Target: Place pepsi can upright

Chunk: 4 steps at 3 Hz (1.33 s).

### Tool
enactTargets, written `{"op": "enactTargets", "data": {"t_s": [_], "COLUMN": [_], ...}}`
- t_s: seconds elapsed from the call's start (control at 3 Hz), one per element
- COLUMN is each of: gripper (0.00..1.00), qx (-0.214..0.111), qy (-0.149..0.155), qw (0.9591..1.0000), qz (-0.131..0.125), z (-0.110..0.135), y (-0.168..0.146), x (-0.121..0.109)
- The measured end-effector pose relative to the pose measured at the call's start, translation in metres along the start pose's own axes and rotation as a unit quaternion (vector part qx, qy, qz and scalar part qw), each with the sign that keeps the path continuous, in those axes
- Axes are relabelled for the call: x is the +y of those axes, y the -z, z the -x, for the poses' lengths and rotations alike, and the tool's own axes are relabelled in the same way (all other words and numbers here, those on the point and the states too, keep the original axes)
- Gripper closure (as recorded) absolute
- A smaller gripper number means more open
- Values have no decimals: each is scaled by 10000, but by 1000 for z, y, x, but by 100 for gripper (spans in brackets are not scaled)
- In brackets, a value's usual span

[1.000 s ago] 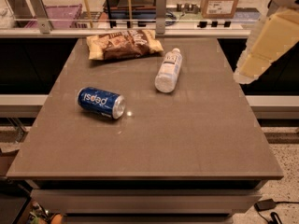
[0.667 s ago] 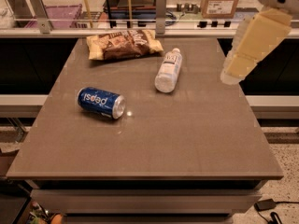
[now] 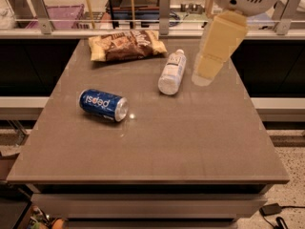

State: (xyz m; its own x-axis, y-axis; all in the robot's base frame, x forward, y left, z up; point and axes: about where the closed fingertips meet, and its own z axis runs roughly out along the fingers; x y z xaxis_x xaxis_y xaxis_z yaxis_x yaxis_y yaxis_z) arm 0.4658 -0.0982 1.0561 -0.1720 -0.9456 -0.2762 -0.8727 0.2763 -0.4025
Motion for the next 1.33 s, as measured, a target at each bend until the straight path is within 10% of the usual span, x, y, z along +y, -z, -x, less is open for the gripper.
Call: {"op": "enactTargets", "data": {"t_s": [1.33], "gripper": [0], "qx": [-148], "qy": [-303], "qw": [9958], "qz": [850], "z": [56], "y": [-72], "x": [23]}}
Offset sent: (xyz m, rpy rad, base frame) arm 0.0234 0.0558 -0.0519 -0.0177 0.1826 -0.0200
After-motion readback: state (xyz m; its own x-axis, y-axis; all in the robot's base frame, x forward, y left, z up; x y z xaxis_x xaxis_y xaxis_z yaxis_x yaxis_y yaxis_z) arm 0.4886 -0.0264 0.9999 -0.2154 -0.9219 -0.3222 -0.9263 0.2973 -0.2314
